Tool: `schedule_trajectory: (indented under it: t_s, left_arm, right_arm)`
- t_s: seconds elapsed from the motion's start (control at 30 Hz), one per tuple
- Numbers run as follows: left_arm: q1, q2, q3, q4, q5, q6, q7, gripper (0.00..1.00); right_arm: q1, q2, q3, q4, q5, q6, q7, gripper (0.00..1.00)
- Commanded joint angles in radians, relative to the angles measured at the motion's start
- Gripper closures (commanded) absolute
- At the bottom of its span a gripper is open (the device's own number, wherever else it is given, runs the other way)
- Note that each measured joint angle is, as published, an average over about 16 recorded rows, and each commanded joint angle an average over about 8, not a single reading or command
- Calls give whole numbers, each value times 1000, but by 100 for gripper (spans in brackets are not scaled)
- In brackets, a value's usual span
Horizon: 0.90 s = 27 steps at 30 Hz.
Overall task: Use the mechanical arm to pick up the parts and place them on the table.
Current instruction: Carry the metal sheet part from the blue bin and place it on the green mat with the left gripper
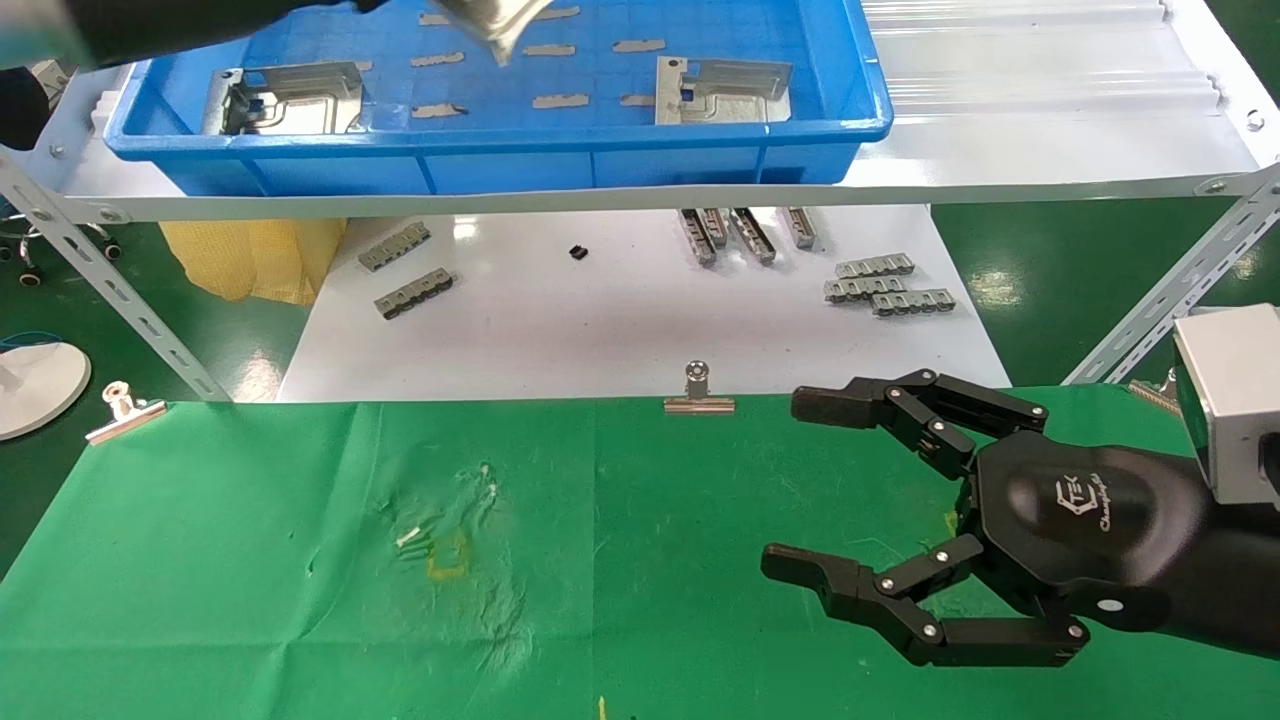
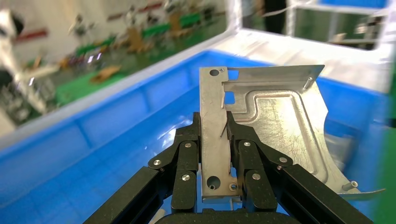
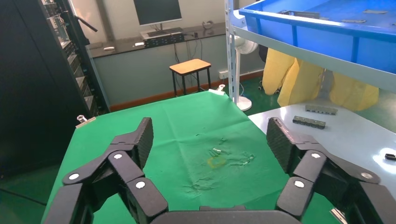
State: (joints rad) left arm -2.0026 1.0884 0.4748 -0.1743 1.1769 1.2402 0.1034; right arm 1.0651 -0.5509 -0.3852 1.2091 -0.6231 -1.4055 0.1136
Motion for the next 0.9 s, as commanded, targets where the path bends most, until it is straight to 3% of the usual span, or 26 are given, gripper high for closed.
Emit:
schedule_trajectory:
  t_s: [0.03, 0.27, 0.5, 0.83, 0.87, 0.9]
  left_arm:
    - [15, -38, -18, -8, -29, 77, 51, 100]
    - [78, -175, 8, -89, -26, 326, 236, 100]
    - [237, -289, 119, -280, -46, 359, 407, 100]
    - [332, -239, 261, -186, 40, 325, 549, 100]
    - [333, -229, 268, -168, 48, 320, 561, 96]
    - [333, -219, 273, -149, 54, 313, 572, 84]
  right_arm:
    - [0, 0, 0, 0, 0, 0, 0, 0]
    - [0, 0, 0, 0, 0, 0, 0, 0]
    - [0, 0, 0, 0, 0, 0, 0, 0]
    - [0, 0, 0, 0, 0, 0, 0, 0]
    - [0, 0, 0, 0, 0, 0, 0, 0]
    - [0, 0, 0, 0, 0, 0, 0, 0]
